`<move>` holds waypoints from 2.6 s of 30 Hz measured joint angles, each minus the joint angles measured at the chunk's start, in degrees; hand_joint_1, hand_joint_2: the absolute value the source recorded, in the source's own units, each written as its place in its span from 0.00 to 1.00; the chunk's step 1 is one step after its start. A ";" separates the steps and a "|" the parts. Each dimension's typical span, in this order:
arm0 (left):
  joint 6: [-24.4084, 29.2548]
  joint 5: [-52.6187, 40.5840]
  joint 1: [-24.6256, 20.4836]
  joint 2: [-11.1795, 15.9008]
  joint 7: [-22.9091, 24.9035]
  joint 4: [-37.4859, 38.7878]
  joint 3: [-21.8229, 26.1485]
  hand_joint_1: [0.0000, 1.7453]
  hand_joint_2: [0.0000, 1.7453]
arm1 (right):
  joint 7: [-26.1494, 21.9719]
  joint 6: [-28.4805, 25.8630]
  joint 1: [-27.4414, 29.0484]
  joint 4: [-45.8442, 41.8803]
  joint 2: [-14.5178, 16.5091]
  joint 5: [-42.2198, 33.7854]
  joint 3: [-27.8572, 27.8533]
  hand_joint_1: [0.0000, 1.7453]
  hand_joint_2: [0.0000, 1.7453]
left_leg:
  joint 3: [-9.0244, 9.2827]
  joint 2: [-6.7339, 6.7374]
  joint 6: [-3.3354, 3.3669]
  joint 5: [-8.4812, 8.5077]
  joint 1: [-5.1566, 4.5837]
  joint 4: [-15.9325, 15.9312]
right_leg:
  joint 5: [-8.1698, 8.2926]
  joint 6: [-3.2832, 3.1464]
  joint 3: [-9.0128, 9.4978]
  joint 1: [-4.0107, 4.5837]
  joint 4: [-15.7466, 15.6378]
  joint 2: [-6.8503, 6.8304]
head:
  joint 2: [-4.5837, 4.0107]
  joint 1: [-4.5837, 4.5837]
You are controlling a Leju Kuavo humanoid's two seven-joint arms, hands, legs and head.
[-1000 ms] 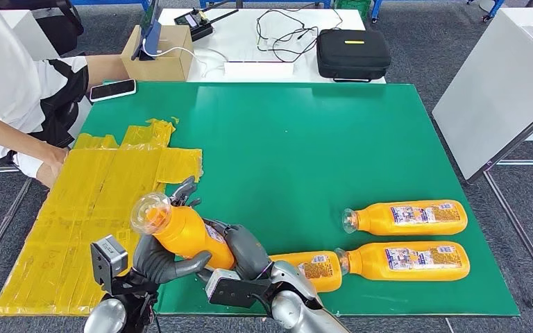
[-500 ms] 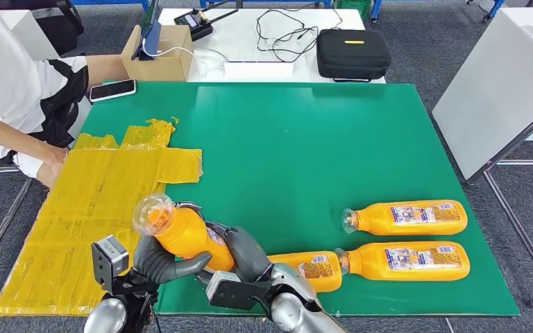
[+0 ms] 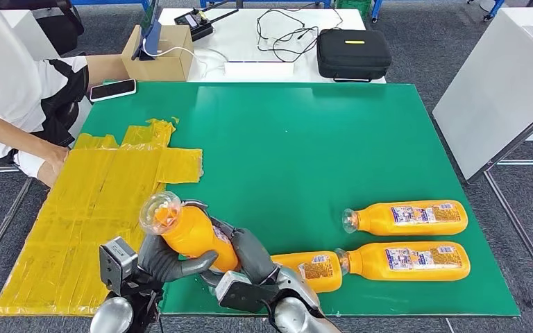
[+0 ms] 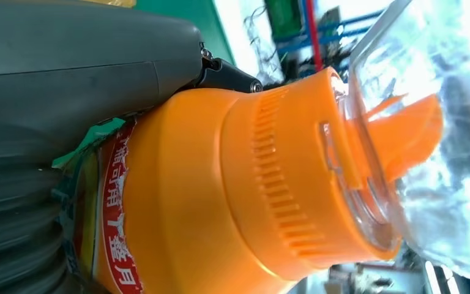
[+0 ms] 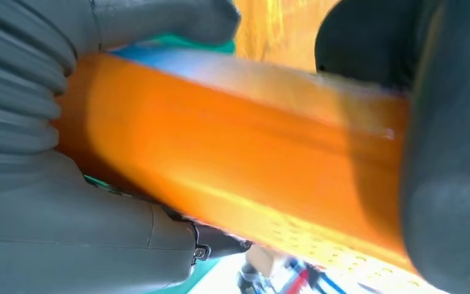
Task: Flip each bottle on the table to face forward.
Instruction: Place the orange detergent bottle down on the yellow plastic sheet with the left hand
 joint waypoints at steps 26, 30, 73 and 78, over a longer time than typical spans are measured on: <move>9.29 -68.80 -9.25 13.58 32.81 8.08 14.35 1.00 1.00 | -1.95 -10.20 10.67 -36.62 -4.65 7.11 -12.27 0.00 1.00 | -0.03 0.02 -0.17 0.12 0.09 0.00 | 0.12 -0.20 -0.06 0.04 0.02 0.01 | 0.00 0.01; 9.51 -69.58 -13.32 14.39 30.30 17.65 15.18 1.00 1.00 | -1.72 -9.48 9.86 -36.88 -4.76 6.79 -12.26 0.00 1.00 | -0.03 0.01 -0.22 0.16 0.11 0.00 | 0.13 -0.20 -0.04 0.04 0.07 0.01 | 0.00 0.02; 20.21 -48.59 -17.03 3.94 15.20 31.76 16.11 0.00 1.00 | 5.01 2.56 4.33 -24.81 -12.75 21.99 -4.19 0.00 1.00 | 0.00 -0.35 -0.19 0.23 0.06 0.00 | 0.13 -0.19 0.10 0.02 0.08 -0.17 | 0.00 -0.01; 19.79 -46.42 -16.69 3.48 13.99 31.13 16.55 0.00 0.25 | 4.54 3.31 4.48 -21.87 -16.06 22.27 -3.00 0.00 1.00 | 0.00 -0.38 -0.19 0.23 0.04 0.00 | 0.13 -0.19 0.12 0.02 0.08 -0.17 | 0.00 -0.01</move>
